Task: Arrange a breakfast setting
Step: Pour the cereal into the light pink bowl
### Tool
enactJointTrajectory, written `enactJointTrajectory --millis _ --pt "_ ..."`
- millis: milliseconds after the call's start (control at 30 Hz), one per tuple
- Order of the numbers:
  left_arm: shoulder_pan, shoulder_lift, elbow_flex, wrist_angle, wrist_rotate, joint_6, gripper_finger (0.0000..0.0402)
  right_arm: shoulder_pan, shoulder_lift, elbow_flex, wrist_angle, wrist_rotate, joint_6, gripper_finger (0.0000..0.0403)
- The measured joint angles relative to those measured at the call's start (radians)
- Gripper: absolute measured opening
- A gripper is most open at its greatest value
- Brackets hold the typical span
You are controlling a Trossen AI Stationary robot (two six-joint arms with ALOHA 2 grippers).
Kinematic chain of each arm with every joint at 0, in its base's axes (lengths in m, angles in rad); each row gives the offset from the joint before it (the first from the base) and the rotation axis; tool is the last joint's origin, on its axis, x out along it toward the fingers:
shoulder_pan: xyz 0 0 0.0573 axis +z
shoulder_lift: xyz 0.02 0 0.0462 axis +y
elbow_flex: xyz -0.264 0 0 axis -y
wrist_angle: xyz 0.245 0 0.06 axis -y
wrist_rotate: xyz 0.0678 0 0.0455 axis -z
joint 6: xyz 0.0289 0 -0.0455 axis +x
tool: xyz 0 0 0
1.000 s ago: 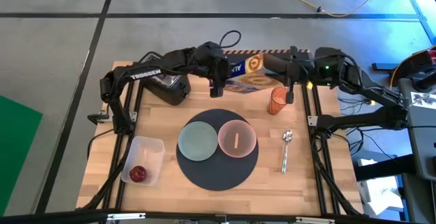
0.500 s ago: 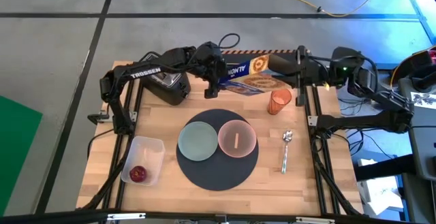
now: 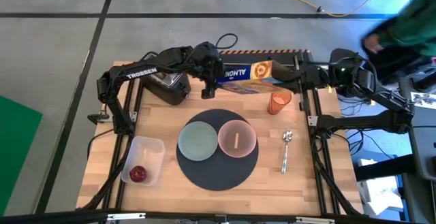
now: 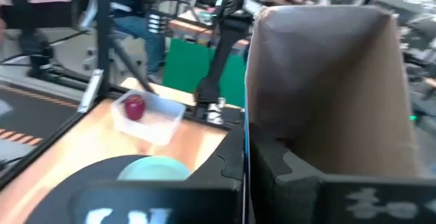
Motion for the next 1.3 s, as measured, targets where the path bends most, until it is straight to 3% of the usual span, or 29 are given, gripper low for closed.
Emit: enactJointTrajectory --millis 200,467,633,900,1100,1300 --pt "-0.035 -0.032 -0.002 -0.096 -0.052 -0.002 0.0198 0.001 0.000 -0.082 0.045 -0.071 -0.001 0.0033" --pt "-0.092 -0.082 -0.002 -0.268 -0.172 -0.032 0.0198 0.000 -0.034 -0.093 0.099 -0.124 0.021 0.0198" --pt "-0.132 -0.140 -0.002 -0.400 -0.289 -0.059 0.0198 0.000 -0.111 -0.091 0.141 -0.050 0.122 0.0263" --pt "-0.227 -0.205 -0.001 -0.569 -0.356 -0.061 0.0198 0.000 -0.216 -0.093 0.037 0.138 0.172 0.0247" --pt "-0.301 -0.207 -0.001 -0.690 -0.471 -0.058 0.0198 0.000 -0.252 -0.144 0.024 0.147 0.186 0.0224" --pt "-0.328 -0.208 -0.001 -0.692 -0.503 -0.053 0.0198 0.000 -0.253 -0.185 0.034 0.148 0.190 0.0221"
